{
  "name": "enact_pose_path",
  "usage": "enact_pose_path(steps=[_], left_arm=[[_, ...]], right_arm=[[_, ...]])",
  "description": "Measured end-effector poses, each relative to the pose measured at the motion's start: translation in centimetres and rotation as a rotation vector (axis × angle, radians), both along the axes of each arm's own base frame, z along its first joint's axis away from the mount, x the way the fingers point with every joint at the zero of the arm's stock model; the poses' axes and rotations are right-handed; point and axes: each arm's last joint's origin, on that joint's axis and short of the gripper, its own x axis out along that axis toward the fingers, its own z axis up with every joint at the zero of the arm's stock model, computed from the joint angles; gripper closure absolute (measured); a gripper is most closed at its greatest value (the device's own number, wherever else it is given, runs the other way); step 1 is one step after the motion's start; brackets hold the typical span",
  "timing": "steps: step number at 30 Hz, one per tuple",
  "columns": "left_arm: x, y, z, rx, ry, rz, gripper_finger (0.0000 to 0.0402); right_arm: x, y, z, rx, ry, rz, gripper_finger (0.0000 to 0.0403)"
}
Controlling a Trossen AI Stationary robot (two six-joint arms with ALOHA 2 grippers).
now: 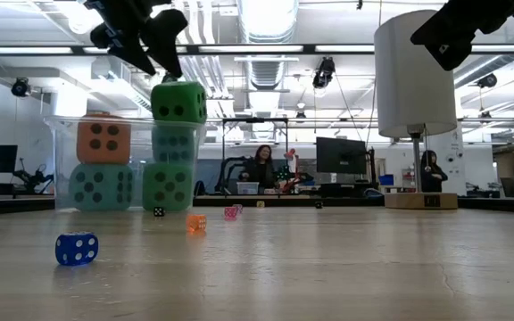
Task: Pick & Place Dice
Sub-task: Put the green large dice into the transparent bin, then put the small blue dice into the transparent bin
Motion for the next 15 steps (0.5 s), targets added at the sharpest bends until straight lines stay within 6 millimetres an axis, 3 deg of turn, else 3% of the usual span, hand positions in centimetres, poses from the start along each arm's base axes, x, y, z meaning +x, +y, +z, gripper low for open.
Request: enact_pose_path(steps=[15], left_arm=[[-1.7, 0.2, 0.3, 0.025, 0.056, 0.043, 0.0074]], right_arm=[[0.0, 0.0, 0.0, 0.0, 0.0, 0.0, 0.0394]])
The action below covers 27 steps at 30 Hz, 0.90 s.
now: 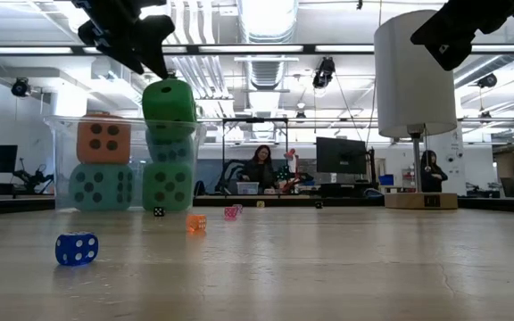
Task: Pick & Place Dice
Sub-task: Put the small blue dice into the transparent bin
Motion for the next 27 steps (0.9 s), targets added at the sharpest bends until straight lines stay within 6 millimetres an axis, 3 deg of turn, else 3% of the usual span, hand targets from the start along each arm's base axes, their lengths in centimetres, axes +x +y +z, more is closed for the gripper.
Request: enact_pose_path(steps=[12, 18, 27], left_arm=[[-0.6, -0.1, 4.1, -0.098, -0.152, -0.043, 0.009], [-0.5, -0.6, 6.0, -0.238, -0.166, -0.18, 0.0105], [0.0, -3.7, 4.2, -0.492, -0.069, -0.467, 0.0104]], right_arm=[[0.0, 0.0, 0.0, 0.0, 0.0, -0.001, 0.0394], [0.0, 0.0, 0.0, 0.0, 0.0, 0.0, 0.0394], [0.0, 0.0, 0.0, 0.0, 0.0, -0.001, 0.0394]])
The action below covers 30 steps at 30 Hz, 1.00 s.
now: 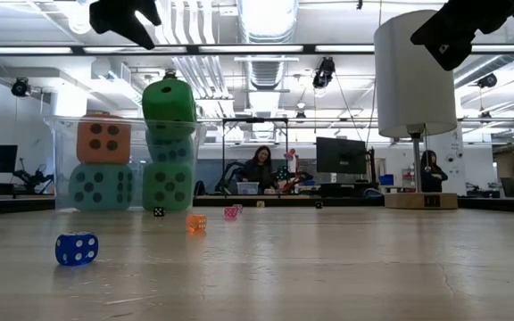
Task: Pick & Place Dice
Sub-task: Put the small blue dice into the transparent bin
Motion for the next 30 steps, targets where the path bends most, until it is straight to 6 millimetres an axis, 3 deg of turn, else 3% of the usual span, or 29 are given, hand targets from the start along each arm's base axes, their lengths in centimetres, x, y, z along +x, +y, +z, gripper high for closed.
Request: enact_pose_path(steps=[15, 23, 30], left_arm=[[1.2, -10.3, -4.8, -0.025, 0.066, -0.32, 0.009], [3.3, -13.1, -8.5, -0.046, 0.184, -0.459, 0.0107], [5.3, -14.4, -11.1, 0.009, 0.201, -0.548, 0.0119]], right_arm=[[0.0, 0.0, 0.0, 0.0, 0.0, 0.001, 0.0394], [0.0, 0.0, 0.0, 0.0, 0.0, 0.0, 0.0394], [0.0, 0.0, 0.0, 0.0, 0.0, 0.0, 0.0394]])
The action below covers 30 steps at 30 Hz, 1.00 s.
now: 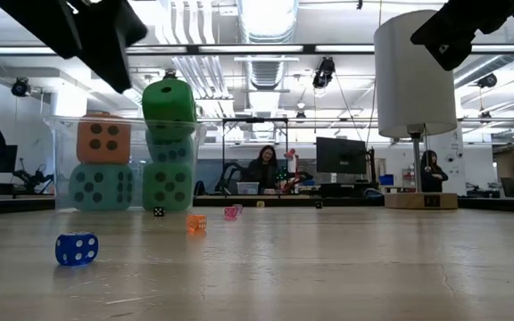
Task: Pick & Place Dice
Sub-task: Put the small blue dice into the transparent bin
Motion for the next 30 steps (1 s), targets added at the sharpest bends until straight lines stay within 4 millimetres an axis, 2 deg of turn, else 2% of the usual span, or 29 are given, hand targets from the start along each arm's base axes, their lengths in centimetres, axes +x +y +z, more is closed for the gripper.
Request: enact_pose_path(steps=[6, 11, 23, 30], left_arm=[[2.0, -1.2, -1.8, -0.038, -0.045, -0.133, 0.0132], [2.9, -1.5, -3.7, -0.043, -0.013, -0.15, 0.0144], [3.2, -1.7, -6.6, -0.05, 0.084, -0.193, 0.0169], [2.9, -1.4, -7.7, -0.065, 0.086, -0.179, 0.0178]], right_arm=[[0.0, 0.0, 0.0, 0.0, 0.001, 0.0, 0.0394], [0.0, 0.0, 0.0, 0.0, 0.0, 0.0, 0.0394], [0.0, 0.0, 0.0, -0.001, 0.001, 0.0, 0.0394], [0.0, 0.0, 0.0, -0.025, -0.001, 0.005, 0.0394]])
